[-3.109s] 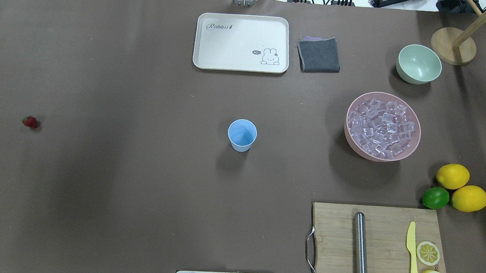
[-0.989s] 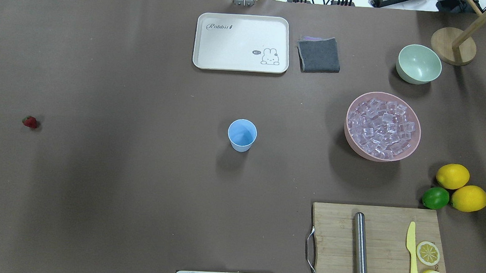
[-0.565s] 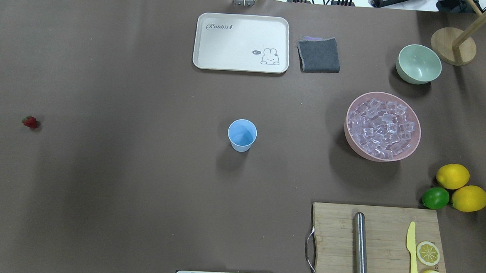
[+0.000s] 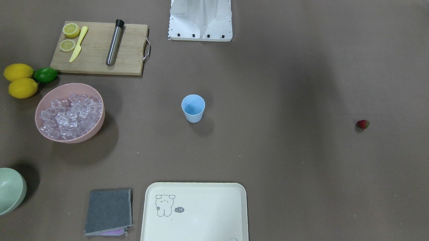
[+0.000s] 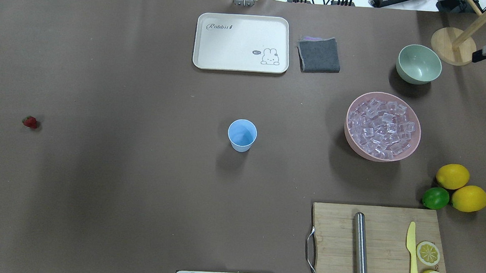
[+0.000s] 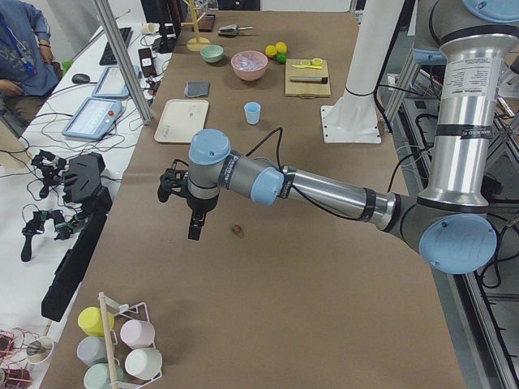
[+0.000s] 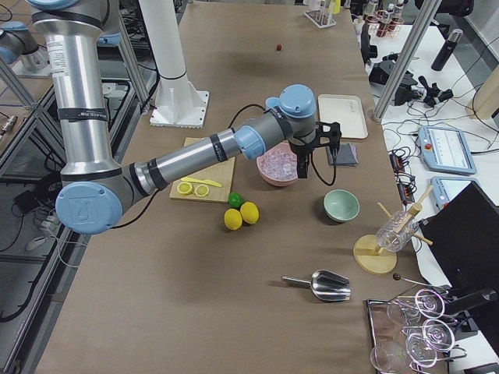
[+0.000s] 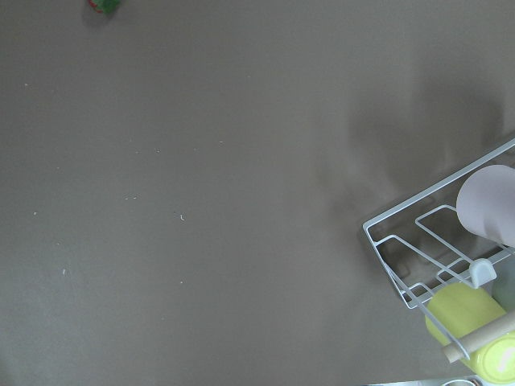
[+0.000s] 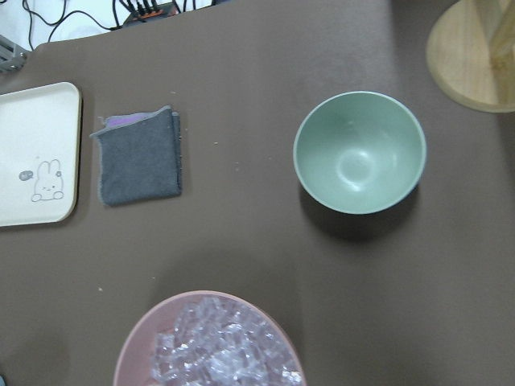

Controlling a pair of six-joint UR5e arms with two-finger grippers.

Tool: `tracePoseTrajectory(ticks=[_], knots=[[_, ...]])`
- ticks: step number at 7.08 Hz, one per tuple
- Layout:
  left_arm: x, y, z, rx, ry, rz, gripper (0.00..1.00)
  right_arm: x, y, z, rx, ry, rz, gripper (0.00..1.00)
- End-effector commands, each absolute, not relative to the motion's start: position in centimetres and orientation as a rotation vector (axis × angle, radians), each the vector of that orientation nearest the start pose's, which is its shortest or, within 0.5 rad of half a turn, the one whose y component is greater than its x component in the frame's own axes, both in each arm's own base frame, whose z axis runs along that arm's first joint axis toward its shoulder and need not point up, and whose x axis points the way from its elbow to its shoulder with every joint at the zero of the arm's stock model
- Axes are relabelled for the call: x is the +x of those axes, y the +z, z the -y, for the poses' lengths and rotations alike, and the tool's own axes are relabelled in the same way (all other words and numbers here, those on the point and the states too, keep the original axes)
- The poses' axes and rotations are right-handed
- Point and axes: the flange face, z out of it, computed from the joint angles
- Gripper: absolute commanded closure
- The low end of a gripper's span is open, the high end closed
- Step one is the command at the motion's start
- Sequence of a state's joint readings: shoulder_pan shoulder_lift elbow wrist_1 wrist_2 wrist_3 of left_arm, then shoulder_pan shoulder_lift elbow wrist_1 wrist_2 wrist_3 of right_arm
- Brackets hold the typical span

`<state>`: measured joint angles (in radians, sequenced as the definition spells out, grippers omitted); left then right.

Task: Put ice and strawberries in cup
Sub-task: 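Move the right gripper over the pink bowl of ice cubes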

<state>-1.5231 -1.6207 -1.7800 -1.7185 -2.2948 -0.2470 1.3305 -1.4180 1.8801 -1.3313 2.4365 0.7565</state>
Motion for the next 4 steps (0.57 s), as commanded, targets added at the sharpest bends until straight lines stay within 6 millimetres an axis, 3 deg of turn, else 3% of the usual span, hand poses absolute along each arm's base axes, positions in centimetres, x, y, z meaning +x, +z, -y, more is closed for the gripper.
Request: tracePoseTrajectory(ticks=[1,3,4], knots=[[-4.1,51.1,52.6,0.287,-0.036,-0.765,0.02,-16.3,35.7,54.0,0.212,0.196,1.024,0.01],[-4.0,51.0,52.8,0.289,-0.032,-0.766,0.02,-24.4,37.3,51.4,0.292,0.205,0.989,0.00],[-4.0,51.0,52.8,0.289,-0.032,-0.766,0.02,-26.7,38.3,50.7,0.301,0.206,0.948,0.00]])
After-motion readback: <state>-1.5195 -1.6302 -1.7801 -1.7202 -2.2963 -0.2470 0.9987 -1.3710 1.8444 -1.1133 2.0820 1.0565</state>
